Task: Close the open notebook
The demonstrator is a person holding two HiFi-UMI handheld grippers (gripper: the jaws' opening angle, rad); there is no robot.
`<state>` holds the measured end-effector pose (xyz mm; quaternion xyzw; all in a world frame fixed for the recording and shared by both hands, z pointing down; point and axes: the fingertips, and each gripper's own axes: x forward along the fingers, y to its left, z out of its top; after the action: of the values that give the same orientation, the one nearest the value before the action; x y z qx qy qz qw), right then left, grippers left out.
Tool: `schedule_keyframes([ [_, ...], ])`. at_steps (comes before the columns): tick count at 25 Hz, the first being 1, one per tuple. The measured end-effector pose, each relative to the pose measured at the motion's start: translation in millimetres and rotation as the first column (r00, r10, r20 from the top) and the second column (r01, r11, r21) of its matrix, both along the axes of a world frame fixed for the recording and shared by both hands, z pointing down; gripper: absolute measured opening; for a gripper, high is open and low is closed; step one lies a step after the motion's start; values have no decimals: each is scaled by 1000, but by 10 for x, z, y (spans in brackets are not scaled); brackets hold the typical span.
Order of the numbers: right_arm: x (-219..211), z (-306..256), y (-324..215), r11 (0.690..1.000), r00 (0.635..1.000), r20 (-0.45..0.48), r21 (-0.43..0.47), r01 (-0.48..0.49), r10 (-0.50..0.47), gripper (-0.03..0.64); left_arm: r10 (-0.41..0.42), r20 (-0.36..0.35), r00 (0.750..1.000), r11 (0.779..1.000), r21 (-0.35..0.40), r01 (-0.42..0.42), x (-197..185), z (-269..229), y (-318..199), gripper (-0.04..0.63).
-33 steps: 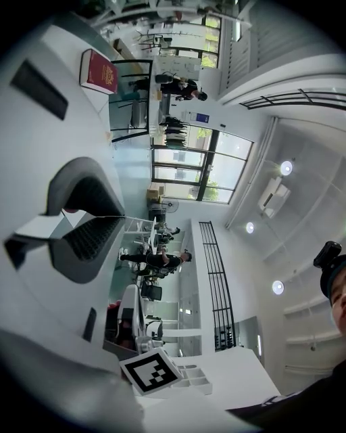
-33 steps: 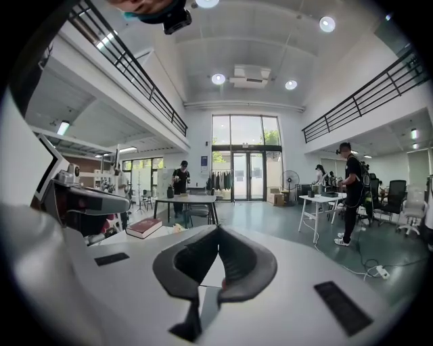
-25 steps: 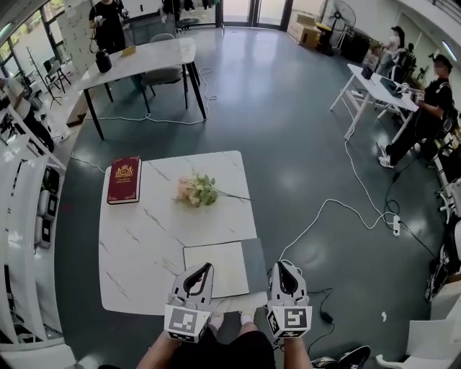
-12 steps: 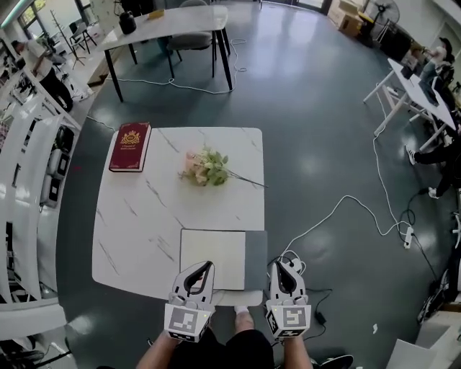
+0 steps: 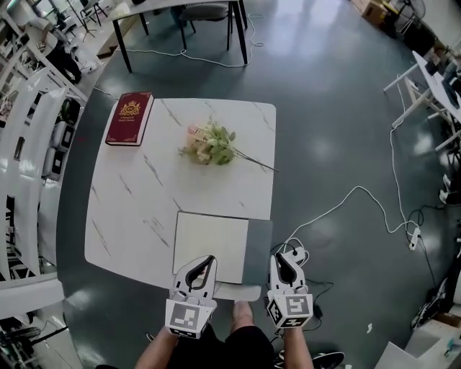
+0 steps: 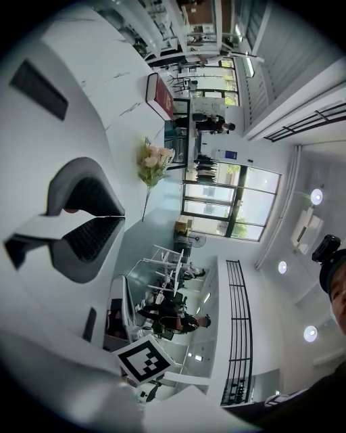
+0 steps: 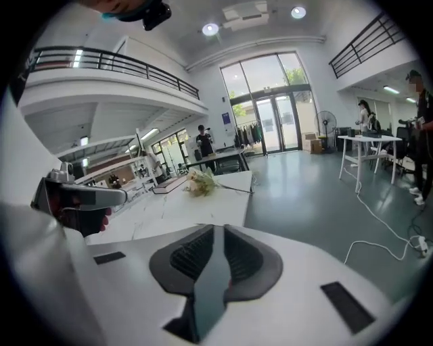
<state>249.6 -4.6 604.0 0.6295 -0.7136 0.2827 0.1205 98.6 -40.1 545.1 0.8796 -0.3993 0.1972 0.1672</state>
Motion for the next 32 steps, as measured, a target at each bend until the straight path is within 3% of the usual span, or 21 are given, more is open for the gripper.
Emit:
schedule_keyframes([
  [2,-3,110,0,1000,999,41,-27,15,-14,152,-14,-2,1000,1000,-5,14,5,55,0,25],
  [12,-35,669,-26,988,986,157,-138,69,-47,255,-54,49,997,997,-58,57,1,315,-68,25],
  [20,-70,1037,24,969,978,195,-220,118,-75,258,-97,63,993,991,-87,102,-67,531,-85,25],
  [27,-118,1095,21,962,965,240,-224,159,-103,219,-97,65,993,989,-102,103,-94,628,-78,25],
  [29,-148,1084,19,960,966,233,-225,169,-115,182,-104,74,992,988,-107,111,-116,632,-89,25],
  [32,-160,1080,11,959,968,219,-224,171,-121,179,-97,70,993,988,-110,104,-118,653,-84,25],
])
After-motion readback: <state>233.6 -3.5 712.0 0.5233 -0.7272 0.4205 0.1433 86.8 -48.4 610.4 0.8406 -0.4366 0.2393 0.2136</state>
